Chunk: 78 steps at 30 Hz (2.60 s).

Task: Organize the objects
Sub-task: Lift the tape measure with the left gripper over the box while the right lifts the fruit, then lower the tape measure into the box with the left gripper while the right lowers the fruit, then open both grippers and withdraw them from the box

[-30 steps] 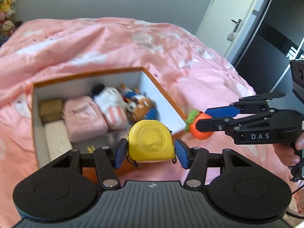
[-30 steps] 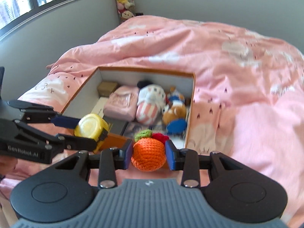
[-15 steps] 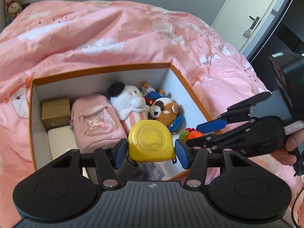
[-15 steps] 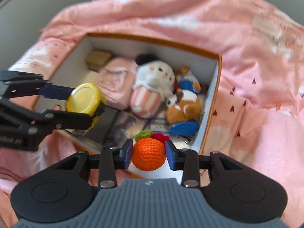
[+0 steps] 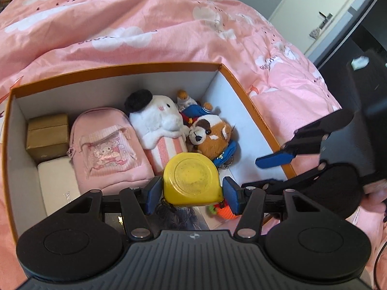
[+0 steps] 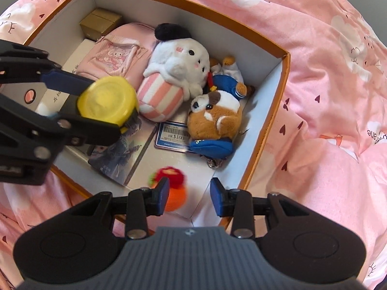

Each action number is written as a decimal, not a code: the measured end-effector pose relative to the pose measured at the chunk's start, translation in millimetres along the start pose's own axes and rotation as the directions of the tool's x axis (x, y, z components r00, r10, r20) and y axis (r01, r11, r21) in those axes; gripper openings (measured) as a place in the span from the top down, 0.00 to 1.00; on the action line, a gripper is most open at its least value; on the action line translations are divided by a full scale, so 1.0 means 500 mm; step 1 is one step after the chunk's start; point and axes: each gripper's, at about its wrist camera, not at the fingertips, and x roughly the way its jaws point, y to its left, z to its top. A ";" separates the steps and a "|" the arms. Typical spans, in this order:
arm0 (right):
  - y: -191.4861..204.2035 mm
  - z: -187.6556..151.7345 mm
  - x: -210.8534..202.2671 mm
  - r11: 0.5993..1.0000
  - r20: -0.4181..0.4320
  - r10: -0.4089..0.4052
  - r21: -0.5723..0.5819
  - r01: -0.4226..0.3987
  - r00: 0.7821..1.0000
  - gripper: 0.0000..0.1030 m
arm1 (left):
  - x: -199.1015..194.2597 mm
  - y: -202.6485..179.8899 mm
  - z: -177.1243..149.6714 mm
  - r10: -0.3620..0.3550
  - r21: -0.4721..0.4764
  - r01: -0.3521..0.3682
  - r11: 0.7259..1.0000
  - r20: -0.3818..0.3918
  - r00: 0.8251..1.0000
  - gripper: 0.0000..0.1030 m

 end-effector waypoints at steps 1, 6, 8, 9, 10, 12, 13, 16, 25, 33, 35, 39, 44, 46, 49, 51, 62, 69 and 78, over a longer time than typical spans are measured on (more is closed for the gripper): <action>-0.001 0.000 -0.006 1.000 0.012 0.002 0.006 -0.002 1.000 0.62 | 0.003 -0.002 0.000 0.000 0.013 0.000 1.000 -0.004 1.000 0.39; -0.020 -0.010 -0.069 0.999 0.165 -0.022 0.044 0.014 0.986 0.62 | 0.022 -0.009 0.009 -0.002 0.044 0.004 0.999 -0.042 0.999 0.39; -0.025 -0.017 -0.093 0.997 0.233 -0.065 0.055 0.054 0.970 0.62 | 0.032 -0.015 0.015 -0.014 0.041 0.016 0.999 -0.055 0.998 0.39; -0.029 -0.020 -0.104 0.995 0.263 -0.087 0.066 0.072 0.961 0.62 | 0.039 -0.018 0.018 -0.020 0.032 0.022 0.999 -0.064 0.998 0.39; -0.033 -0.024 -0.113 0.993 0.288 -0.104 0.078 0.085 0.952 0.62 | 0.047 -0.021 0.022 -0.024 0.016 0.025 1.000 -0.077 0.997 0.39; -0.042 -0.029 -0.123 0.990 0.315 -0.126 0.102 0.099 0.941 0.62 | 0.067 -0.027 0.028 -0.025 -0.011 0.024 1.000 -0.103 0.994 0.39; -0.046 -0.032 -0.125 0.989 0.323 -0.133 0.112 0.102 0.937 0.62 | 0.077 -0.031 0.030 -0.022 -0.011 0.021 1.000 -0.111 0.994 0.39; -0.055 -0.039 -0.122 0.986 0.327 -0.141 0.134 0.102 0.934 0.62 | 0.101 -0.041 0.032 -0.002 -0.011 0.001 1.000 -0.145 0.989 0.39; -0.066 -0.059 -0.114 0.984 0.345 -0.125 0.160 0.074 0.930 0.62 | 0.151 -0.053 0.044 0.070 -0.074 -0.083 0.994 -0.163 0.984 0.39; -0.074 -0.064 -0.099 0.983 0.328 -0.114 0.173 0.059 0.938 0.62 | 0.150 -0.018 0.045 0.020 -0.188 -0.055 0.981 -0.183 0.983 0.39; -0.075 -0.066 -0.096 0.983 0.325 -0.111 0.176 0.055 0.939 0.61 | 0.136 -0.017 0.048 0.013 -0.182 -0.043 0.982 -0.163 0.987 0.33; -0.076 -0.068 -0.092 0.983 0.318 -0.108 0.179 0.052 0.942 0.61 | 0.106 -0.014 0.054 -0.002 -0.186 -0.023 0.982 -0.133 0.991 0.37; -0.071 -0.071 -0.096 0.983 0.320 -0.088 0.180 0.031 0.943 0.61 | 0.085 -0.018 0.053 0.035 -0.140 -0.050 0.989 -0.110 0.993 0.59; -0.068 -0.072 -0.098 0.984 0.321 -0.085 0.178 0.029 0.943 0.62 | 0.091 -0.020 0.049 0.051 -0.134 -0.067 0.989 -0.119 0.992 0.64; -0.061 -0.078 -0.102 0.984 0.324 -0.074 0.177 0.017 0.943 0.63 | 0.084 -0.027 0.032 0.070 -0.118 -0.083 0.990 -0.111 0.991 0.66; -0.055 -0.083 -0.106 0.984 0.328 -0.064 0.179 0.004 0.943 0.63 | 0.062 -0.036 0.018 0.091 -0.087 -0.097 0.991 -0.080 0.993 0.66; 0.019 -0.143 -0.165 0.975 0.436 -0.014 0.205 -0.084 0.900 0.56 | -0.103 -0.114 -0.051 0.243 0.016 -0.248 0.969 0.155 0.958 0.64; 0.065 -0.187 -0.229 0.960 0.544 -0.047 0.256 -0.112 0.838 0.44 | -0.192 -0.140 -0.101 0.313 0.012 -0.328 0.945 0.269 0.911 0.44; 0.125 -0.241 -0.287 0.937 0.649 -0.123 0.325 -0.127 0.750 0.28 | -0.260 -0.152 -0.144 0.399 -0.049 -0.420 0.906 0.426 0.812 0.12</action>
